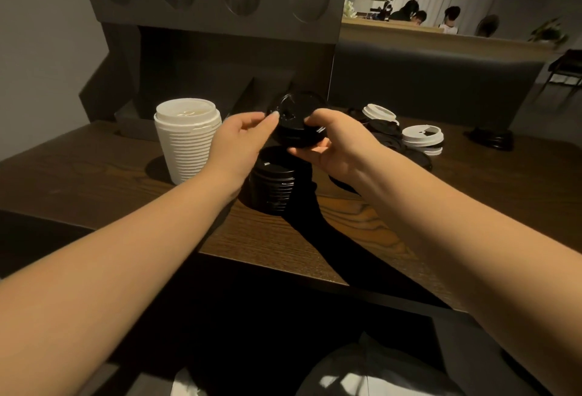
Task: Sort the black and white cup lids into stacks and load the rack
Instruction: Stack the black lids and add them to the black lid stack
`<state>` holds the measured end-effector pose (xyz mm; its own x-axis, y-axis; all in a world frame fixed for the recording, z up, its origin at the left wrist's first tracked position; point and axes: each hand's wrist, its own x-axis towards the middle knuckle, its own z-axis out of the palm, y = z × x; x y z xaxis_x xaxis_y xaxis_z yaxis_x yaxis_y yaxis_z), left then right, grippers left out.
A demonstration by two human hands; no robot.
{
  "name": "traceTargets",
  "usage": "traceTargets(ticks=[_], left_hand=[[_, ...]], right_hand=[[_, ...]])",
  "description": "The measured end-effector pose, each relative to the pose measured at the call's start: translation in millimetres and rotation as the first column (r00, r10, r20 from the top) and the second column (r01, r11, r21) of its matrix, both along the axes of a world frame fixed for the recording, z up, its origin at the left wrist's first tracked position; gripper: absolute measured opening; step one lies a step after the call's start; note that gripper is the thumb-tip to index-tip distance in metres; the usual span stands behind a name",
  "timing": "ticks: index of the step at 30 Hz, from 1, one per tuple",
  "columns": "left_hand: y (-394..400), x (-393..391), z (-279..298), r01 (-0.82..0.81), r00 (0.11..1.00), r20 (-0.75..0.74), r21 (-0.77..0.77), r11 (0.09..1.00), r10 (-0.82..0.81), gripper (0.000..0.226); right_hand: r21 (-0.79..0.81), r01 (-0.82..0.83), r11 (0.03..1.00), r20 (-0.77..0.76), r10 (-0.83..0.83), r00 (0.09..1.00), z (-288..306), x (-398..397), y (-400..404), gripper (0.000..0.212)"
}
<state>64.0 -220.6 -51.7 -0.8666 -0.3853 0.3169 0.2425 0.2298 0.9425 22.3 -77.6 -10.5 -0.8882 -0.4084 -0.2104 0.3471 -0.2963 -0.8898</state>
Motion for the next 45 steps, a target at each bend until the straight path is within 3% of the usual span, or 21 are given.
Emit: traceTargets(ticks=[2, 5, 9, 11, 14, 17, 20, 25, 27, 33, 36, 38, 42, 45], left_hand=[[-3, -4, 5, -0.06, 0.998, -0.002, 0.066, 0.996, 0.06, 0.021], [-7, -7, 12, -0.022, 0.998, 0.068, 0.182, 0.983, 0.01, 0.01], [-7, -9, 16, 0.002, 0.984, 0.176, 0.107, 0.994, -0.021, 0.021], [-7, -12, 18, -0.038, 0.977, 0.211, 0.074, 0.997, 0.022, 0.026], [-7, -14, 21, -0.055, 0.973, 0.228, 0.041, 0.998, 0.044, 0.018], [-7, -12, 17, -0.014, 0.962, 0.273, 0.093, 0.996, -0.012, 0.047], [-7, -9, 9, 0.026, 0.956, 0.293, 0.041, 0.999, -0.037, 0.019], [-7, -10, 5, 0.021, 0.931, 0.363, 0.001, 1.0, -0.02, 0.017], [-5, -10, 6, 0.006, 0.921, 0.39, -0.013, 1.0, -0.001, 0.024], [-1, -7, 3, 0.005, 0.902, 0.432, -0.005, 1.0, -0.002, 0.043], [6, -2, 8, -0.012, 0.908, 0.412, -0.16, 0.987, 0.078, 0.05], [10, 1, 8, -0.026, 0.918, 0.382, -0.216, 0.976, 0.109, 0.055], [9, 3, 4, -0.028, 0.937, 0.339, -0.164, 0.986, 0.083, 0.057], [10, 5, 7, -0.134, 0.97, 0.188, -0.128, 0.983, 0.156, 0.055]], right_hand=[[0.059, -0.034, 0.998, -0.022, 0.036, 0.999, 3, 0, -1, 0.019], [0.176, 0.007, 0.984, -0.09, 0.009, 0.996, 7, -1, 1, 0.011], [0.507, 0.159, 0.847, -0.37, 0.047, 0.928, 4, -5, 5, 0.044], [0.562, 0.209, 0.8, -0.465, 0.097, 0.88, 2, -7, 8, 0.042], [0.574, 0.183, 0.798, -0.476, 0.144, 0.868, 0, -5, 12, 0.014], [0.61, 0.236, 0.756, -0.51, 0.147, 0.848, -10, -4, 8, 0.016], [0.678, 0.262, 0.687, -0.539, 0.222, 0.813, -15, -4, 3, 0.012], [0.784, 0.305, 0.542, -0.531, 0.33, 0.78, -14, 0, 2, 0.035], [0.781, 0.272, 0.563, -0.508, 0.317, 0.801, -16, -1, 4, 0.036], [0.654, 0.125, 0.746, -0.508, 0.311, 0.803, -30, 4, 3, 0.04], [0.591, 0.089, 0.802, -0.489, 0.268, 0.83, -37, 7, 5, 0.039], [0.573, 0.11, 0.812, -0.505, 0.244, 0.828, -39, 8, 5, 0.04], [0.619, 0.152, 0.771, -0.516, 0.253, 0.818, -35, 14, -3, 0.047], [0.581, 0.203, 0.788, -0.54, 0.187, 0.821, -29, 12, 0, 0.051]])
